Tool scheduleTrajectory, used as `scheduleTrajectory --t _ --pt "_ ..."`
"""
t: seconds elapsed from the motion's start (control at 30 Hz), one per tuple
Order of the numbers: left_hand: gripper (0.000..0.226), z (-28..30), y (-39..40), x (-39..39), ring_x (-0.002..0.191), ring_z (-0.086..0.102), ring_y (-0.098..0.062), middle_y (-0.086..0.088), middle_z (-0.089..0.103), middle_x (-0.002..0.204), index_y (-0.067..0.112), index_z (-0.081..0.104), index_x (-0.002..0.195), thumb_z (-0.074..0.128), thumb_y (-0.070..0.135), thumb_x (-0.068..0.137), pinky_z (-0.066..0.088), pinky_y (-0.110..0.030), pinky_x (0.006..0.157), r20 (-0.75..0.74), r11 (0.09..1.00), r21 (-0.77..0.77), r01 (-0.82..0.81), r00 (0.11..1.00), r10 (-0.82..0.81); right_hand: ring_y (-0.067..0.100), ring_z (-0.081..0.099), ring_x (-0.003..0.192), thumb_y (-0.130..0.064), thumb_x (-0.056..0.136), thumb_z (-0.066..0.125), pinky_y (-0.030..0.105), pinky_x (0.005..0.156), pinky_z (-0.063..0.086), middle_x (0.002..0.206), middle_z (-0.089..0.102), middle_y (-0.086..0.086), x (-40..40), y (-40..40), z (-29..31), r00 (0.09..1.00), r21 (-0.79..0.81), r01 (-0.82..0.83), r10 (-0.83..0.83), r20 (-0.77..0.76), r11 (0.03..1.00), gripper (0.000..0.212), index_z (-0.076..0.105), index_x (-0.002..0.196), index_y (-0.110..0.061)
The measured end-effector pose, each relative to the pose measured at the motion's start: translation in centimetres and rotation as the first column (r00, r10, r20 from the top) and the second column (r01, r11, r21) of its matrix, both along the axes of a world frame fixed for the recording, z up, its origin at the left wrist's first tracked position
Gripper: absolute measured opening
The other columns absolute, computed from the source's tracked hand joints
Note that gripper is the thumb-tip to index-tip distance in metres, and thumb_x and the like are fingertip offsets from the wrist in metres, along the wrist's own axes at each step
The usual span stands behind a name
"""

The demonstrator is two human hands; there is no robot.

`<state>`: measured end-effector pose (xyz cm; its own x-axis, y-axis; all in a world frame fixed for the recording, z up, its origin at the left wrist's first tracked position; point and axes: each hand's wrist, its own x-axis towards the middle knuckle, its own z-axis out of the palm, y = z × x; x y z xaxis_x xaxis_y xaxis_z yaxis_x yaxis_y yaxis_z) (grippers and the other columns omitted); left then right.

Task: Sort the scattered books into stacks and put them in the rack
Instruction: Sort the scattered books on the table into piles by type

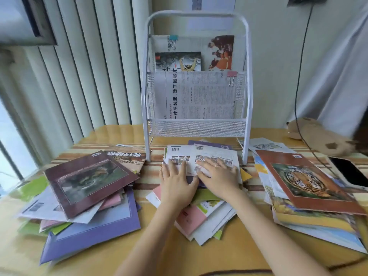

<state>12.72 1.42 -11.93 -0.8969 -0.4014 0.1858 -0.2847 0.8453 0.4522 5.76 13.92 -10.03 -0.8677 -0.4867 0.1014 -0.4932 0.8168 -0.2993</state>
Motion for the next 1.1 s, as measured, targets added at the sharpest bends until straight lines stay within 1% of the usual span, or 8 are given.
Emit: scheduleTrajectory --t 0.17,0.33,0.57,0.67,0.8,0.87,0.97,1.1 --pt "0.073 0.0 -0.5 0.9 0.136 0.031 -0.028 -0.014 0.033 0.146 0.017 0.034 0.145 0.056 0.031 0.076 0.028 -0.036 0.107 -0.433 0.959 0.284 0.005 0.893 0.124 0.008 0.02 0.142 -0.065 0.083 0.023 0.043 0.111 0.013 0.149 0.029 -0.025 -0.1 0.3 -0.5 0.99 -0.075 -0.057 0.047 -0.13 0.996 0.053 0.038 0.132 -0.052" --pt "0.054 0.7 -1.3 0.8 0.112 0.054 -0.013 0.0 0.05 0.123 0.026 0.054 0.123 0.058 -0.002 0.078 0.045 -0.022 0.096 -0.601 0.885 0.443 0.139 0.779 0.179 0.003 0.02 0.141 -0.076 0.073 0.025 0.033 0.11 0.012 0.147 0.03 -0.027 -0.1 0.6 -0.7 0.972 -0.106 -0.204 0.188 -0.14 0.973 0.065 0.039 0.131 -0.052" --pt "0.047 0.9 -2.5 0.7 0.107 0.063 -0.006 0.008 0.069 0.11 0.028 0.066 0.11 0.051 -0.009 0.085 0.052 -0.026 0.09 -0.544 0.746 0.569 0.347 0.839 0.025 0.005 0.028 0.136 -0.065 0.08 0.053 0.022 0.106 0.02 0.143 0.04 -0.02 1.0 1.2 0.5 0.973 -0.231 -0.219 0.194 -0.126 0.948 0.049 0.046 0.126 -0.051" --pt "0.055 0.9 -2.4 0.9 0.103 0.065 -0.004 0.007 0.071 0.107 0.025 0.066 0.109 0.047 -0.017 0.081 0.054 -0.021 0.083 -0.536 0.76 0.54 0.361 0.844 -0.02 0.015 0.034 0.131 -0.069 0.073 0.057 0.024 0.104 0.027 0.139 0.047 -0.018 0.9 1.1 0.4 0.98 -0.271 -0.196 0.178 -0.089 0.942 0.053 0.047 0.123 -0.054" --pt "0.062 0.4 -2.0 0.9 0.098 0.062 0.003 0.013 0.065 0.11 0.037 0.062 0.105 0.052 -0.016 0.076 0.048 -0.01 0.08 -0.559 0.907 0.297 0.299 0.824 -0.089 0.017 0.044 0.123 -0.048 0.088 0.054 0.027 0.096 0.033 0.132 0.055 -0.015 1.3 0.9 0.0 0.964 -0.246 -0.248 0.212 -0.162 0.937 0.034 0.054 0.122 -0.046" --pt "0.054 0.2 -1.8 0.7 0.105 0.057 -0.001 0.016 0.06 0.115 0.03 0.066 0.109 0.059 -0.01 0.075 0.042 -0.012 0.09 -0.573 0.953 0.138 0.27 0.807 -0.145 0.019 0.058 0.098 -0.041 0.093 0.045 0.027 0.081 0.041 0.101 0.07 -0.012 1.5 0.8 -0.1 0.935 -0.309 -0.302 0.218 -0.279 0.902 0.027 0.06 0.115 -0.042" --pt "0.048 0.1 -2.1 0.4 0.116 0.05 -0.007 0.014 0.056 0.122 0.021 0.067 0.116 0.062 -0.002 0.074 0.037 -0.025 0.099 -0.525 0.962 0.077 0.26 0.831 -0.183 0.014 0.057 0.063 -0.055 0.094 0.031 0.021 0.064 0.038 0.066 0.066 -0.011 1.9 0.9 0.3 0.905 -0.412 -0.348 0.188 -0.381 0.842 0.037 0.063 0.105 -0.038" --pt "0.047 0.6 -2.6 0.3 0.118 0.051 -0.009 0.008 0.063 0.119 0.018 0.069 0.113 0.047 0.021 0.072 0.038 -0.028 0.103 -0.396 0.95 0.076 0.304 0.883 -0.251 0.002 0.063 0.079 -0.071 0.086 0.029 0.021 0.075 0.045 0.087 0.07 -0.016 2.7 1.0 0.7 0.888 -0.395 -0.451 0.358 -0.288 0.801 0.052 0.061 0.106 -0.035"
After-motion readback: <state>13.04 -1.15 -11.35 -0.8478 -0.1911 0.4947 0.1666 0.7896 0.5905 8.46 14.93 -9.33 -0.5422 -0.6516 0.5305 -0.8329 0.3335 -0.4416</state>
